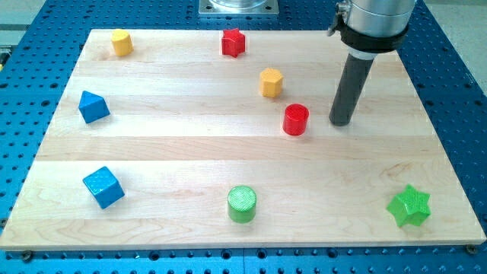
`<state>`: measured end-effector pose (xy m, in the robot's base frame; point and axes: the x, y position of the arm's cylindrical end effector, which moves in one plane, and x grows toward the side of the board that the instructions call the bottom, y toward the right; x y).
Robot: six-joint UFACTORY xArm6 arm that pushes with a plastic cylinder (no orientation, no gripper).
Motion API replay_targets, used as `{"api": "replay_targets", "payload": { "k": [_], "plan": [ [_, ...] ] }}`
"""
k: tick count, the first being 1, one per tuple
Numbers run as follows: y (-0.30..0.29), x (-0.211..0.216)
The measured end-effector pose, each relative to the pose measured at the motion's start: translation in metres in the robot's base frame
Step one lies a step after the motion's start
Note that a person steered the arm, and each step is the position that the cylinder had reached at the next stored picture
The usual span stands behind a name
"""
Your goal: Put your arm at the bottom right of the green star
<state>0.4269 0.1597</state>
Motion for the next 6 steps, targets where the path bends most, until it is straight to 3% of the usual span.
{"api": "replay_targets", "payload": {
  "k": [2,3,5,6],
  "plan": [
    [-0.075,0.012],
    [-0.074,0.018],
    [0.120,0.077],
    [0.130,0.139]
  ]
}}
